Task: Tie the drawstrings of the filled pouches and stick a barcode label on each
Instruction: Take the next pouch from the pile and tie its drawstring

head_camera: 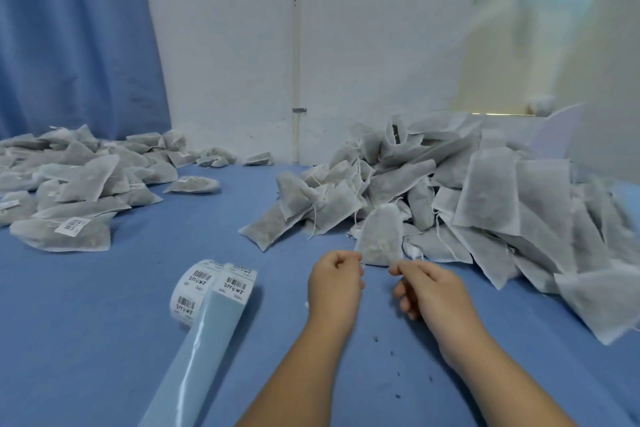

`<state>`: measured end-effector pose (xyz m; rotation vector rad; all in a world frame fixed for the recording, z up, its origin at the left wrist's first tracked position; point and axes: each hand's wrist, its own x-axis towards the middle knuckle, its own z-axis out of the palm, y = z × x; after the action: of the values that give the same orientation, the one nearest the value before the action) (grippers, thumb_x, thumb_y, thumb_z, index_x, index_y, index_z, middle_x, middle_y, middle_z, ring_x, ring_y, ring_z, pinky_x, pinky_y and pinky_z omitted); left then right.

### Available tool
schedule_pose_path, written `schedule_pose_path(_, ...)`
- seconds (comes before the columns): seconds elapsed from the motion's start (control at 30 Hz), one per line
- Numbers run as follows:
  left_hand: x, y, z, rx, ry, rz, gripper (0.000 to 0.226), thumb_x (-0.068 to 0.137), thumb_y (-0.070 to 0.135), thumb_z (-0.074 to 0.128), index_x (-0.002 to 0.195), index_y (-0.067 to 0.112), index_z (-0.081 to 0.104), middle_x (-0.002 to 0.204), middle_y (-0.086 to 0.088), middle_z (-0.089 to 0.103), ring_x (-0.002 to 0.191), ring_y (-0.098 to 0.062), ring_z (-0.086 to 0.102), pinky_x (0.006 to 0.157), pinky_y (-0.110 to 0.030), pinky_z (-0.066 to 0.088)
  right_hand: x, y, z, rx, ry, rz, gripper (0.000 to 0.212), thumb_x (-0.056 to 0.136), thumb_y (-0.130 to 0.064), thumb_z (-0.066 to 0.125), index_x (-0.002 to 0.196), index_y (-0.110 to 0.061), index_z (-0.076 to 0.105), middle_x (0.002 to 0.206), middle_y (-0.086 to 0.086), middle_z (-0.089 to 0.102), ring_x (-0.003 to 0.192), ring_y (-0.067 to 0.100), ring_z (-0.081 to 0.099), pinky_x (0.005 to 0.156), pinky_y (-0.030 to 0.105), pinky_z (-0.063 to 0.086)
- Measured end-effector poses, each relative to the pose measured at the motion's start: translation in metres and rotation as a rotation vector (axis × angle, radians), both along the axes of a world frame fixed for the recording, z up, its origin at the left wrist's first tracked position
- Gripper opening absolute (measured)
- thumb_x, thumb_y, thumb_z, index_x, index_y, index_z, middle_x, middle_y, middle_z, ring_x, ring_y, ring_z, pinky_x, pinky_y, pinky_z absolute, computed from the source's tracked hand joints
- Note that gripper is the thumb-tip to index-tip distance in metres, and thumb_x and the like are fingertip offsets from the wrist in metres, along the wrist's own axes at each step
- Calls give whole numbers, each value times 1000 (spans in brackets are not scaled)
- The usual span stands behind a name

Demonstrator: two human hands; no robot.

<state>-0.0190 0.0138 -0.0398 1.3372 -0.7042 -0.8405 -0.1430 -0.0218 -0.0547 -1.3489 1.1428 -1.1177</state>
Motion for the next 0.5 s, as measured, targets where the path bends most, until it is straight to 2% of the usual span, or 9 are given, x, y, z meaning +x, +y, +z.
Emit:
schedule_pose_path(0.1,2,-4,-9,-11,9,18,19,91,7,49,91,14,67,71,2,61,54,-11,52,51,-23,43,1,-19,-3,-11,21,-108,16,89,-17,60,78,-13,70,57,-6,62,47,13,52,46,26,45)
schedule_pose_path(0.2,3,-9,-12,9,-20,-6,23,90,6,48,91,16,68,73,2,62,53,-10,52,52,-23,43,10,-44,-1,-112,197,-215,9,87,-28,61,81,-22,65,79,-3,67,67,16,58,64,33,48)
schedule_pose_path(0.3,5,-13,-13,13,12,5,23,90,5,47,90,15,68,72,2,61,50,-10,50,49,-23,43,23,-65,6,-206,431,-244,35,84,-52,64,78,-19,53,83,-2,60,70,10,55,59,28,40)
schedule_pose_path(0.37,6,-13,-12,11,37,9,23,90,5,47,90,14,68,70,2,60,47,-9,49,45,-21,42,32,-75,9,-163,558,-222,53,78,-64,63,90,-13,55,95,2,57,82,17,58,67,32,46)
schedule_pose_path(0.43,7,-14,-10,9,46,9,24,90,5,46,91,15,68,69,2,59,46,-9,48,44,-21,42,40,-82,10,-106,710,-215,68,74,-67,63,110,-9,58,111,10,58,97,28,61,79,38,51)
schedule_pose_path(0.5,8,-13,-10,9,46,7,25,90,4,45,91,15,68,67,3,58,47,-10,47,45,-21,42,45,-83,12,-75,773,-211,59,75,-58,66,109,-10,60,110,10,61,93,29,62,75,36,50)
